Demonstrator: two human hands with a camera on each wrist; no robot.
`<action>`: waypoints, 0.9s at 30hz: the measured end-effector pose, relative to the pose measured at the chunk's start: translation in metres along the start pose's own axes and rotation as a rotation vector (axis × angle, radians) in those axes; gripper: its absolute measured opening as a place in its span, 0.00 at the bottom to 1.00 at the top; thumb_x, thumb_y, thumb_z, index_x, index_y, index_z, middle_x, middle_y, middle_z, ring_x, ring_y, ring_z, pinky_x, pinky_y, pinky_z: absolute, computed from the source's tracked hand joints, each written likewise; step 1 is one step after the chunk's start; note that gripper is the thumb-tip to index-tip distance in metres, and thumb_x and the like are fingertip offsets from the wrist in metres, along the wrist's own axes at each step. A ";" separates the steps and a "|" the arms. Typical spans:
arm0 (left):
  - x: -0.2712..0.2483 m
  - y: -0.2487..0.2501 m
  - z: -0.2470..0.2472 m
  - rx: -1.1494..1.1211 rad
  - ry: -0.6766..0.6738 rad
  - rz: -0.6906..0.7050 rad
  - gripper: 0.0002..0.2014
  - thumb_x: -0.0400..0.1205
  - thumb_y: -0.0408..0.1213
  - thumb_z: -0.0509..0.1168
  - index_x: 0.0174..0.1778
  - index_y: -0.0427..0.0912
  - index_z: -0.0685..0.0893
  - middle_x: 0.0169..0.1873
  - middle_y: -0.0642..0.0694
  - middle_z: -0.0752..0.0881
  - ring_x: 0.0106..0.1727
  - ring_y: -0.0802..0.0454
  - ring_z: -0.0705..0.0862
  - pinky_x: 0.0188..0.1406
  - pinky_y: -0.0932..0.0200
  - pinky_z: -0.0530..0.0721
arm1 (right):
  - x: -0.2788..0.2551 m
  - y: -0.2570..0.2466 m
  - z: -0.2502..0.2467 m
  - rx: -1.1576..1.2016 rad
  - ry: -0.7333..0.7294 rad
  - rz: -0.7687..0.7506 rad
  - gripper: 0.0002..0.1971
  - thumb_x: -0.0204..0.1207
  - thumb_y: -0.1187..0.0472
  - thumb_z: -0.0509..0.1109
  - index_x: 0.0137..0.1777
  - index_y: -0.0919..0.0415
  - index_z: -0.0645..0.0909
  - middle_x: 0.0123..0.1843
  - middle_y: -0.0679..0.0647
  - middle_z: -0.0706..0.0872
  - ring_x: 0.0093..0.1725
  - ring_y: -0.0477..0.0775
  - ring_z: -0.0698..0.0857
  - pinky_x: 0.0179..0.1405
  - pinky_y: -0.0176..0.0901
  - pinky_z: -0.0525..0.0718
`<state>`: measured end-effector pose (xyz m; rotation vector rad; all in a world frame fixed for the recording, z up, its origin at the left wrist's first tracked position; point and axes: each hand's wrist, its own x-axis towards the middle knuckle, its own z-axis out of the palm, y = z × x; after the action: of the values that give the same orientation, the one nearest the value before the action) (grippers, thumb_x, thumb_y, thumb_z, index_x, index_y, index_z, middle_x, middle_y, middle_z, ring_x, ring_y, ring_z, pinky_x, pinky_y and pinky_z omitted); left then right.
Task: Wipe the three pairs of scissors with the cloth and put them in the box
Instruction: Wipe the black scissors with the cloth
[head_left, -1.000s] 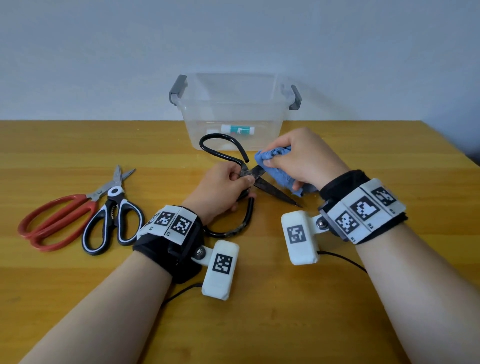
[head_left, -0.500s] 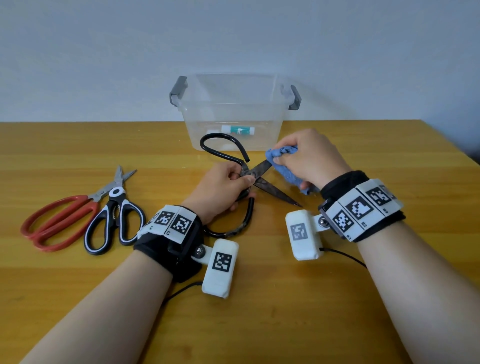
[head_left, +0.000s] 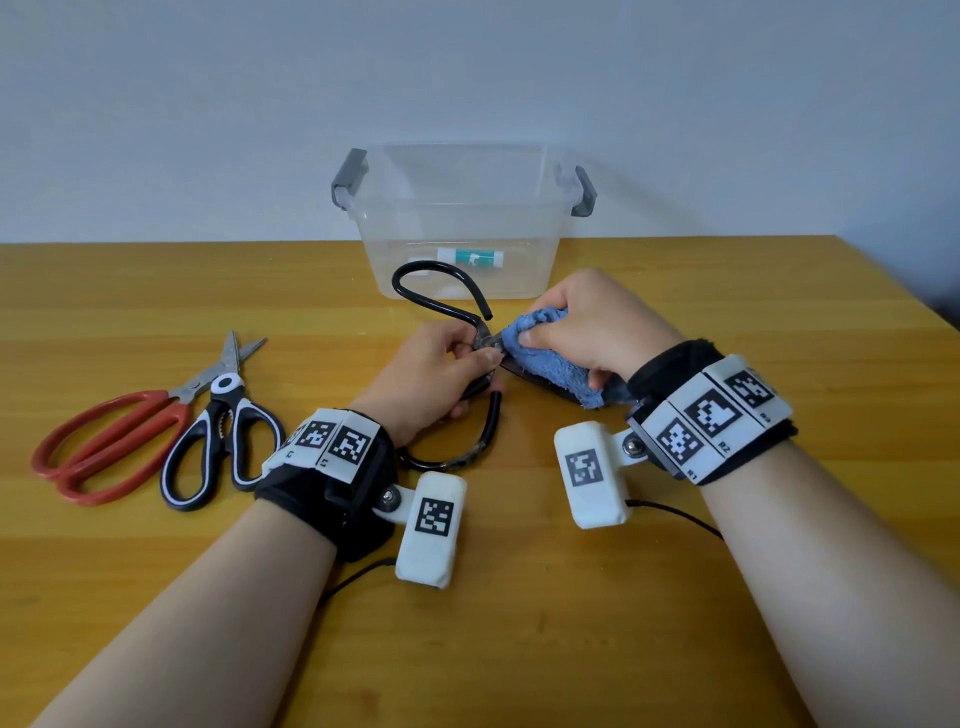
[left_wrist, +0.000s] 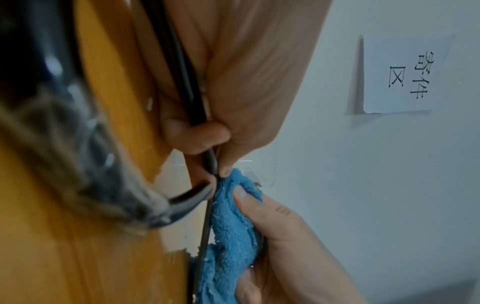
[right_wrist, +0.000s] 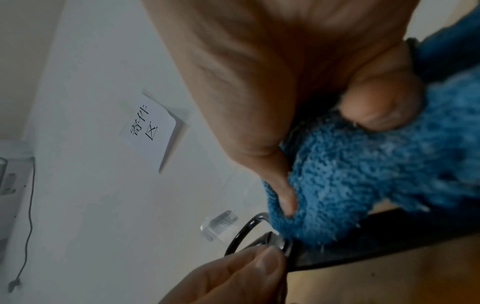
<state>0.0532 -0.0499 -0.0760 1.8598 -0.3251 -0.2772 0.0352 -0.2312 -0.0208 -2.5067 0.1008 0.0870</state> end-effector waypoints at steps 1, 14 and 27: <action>0.000 0.000 0.001 0.003 0.001 0.001 0.15 0.89 0.34 0.66 0.39 0.41 0.69 0.29 0.41 0.77 0.46 0.43 0.95 0.14 0.65 0.70 | 0.001 0.002 0.000 -0.010 0.034 0.001 0.10 0.82 0.53 0.73 0.59 0.54 0.89 0.51 0.56 0.91 0.15 0.54 0.79 0.17 0.39 0.78; 0.002 -0.005 0.000 -0.097 0.081 -0.023 0.20 0.88 0.34 0.67 0.34 0.44 0.66 0.24 0.51 0.77 0.45 0.47 0.95 0.18 0.65 0.73 | -0.014 -0.011 -0.017 0.498 0.121 -0.081 0.14 0.83 0.67 0.69 0.54 0.45 0.89 0.60 0.46 0.86 0.50 0.55 0.91 0.40 0.49 0.94; 0.000 -0.001 -0.001 -0.163 0.047 -0.031 0.21 0.86 0.29 0.70 0.31 0.43 0.68 0.33 0.38 0.74 0.41 0.48 0.95 0.22 0.64 0.83 | -0.017 0.005 0.027 0.691 0.100 -0.110 0.14 0.78 0.62 0.77 0.57 0.42 0.92 0.57 0.32 0.86 0.53 0.40 0.85 0.42 0.32 0.81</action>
<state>0.0538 -0.0488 -0.0763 1.7093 -0.2344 -0.2723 0.0172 -0.2181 -0.0438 -1.8199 0.0250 -0.1041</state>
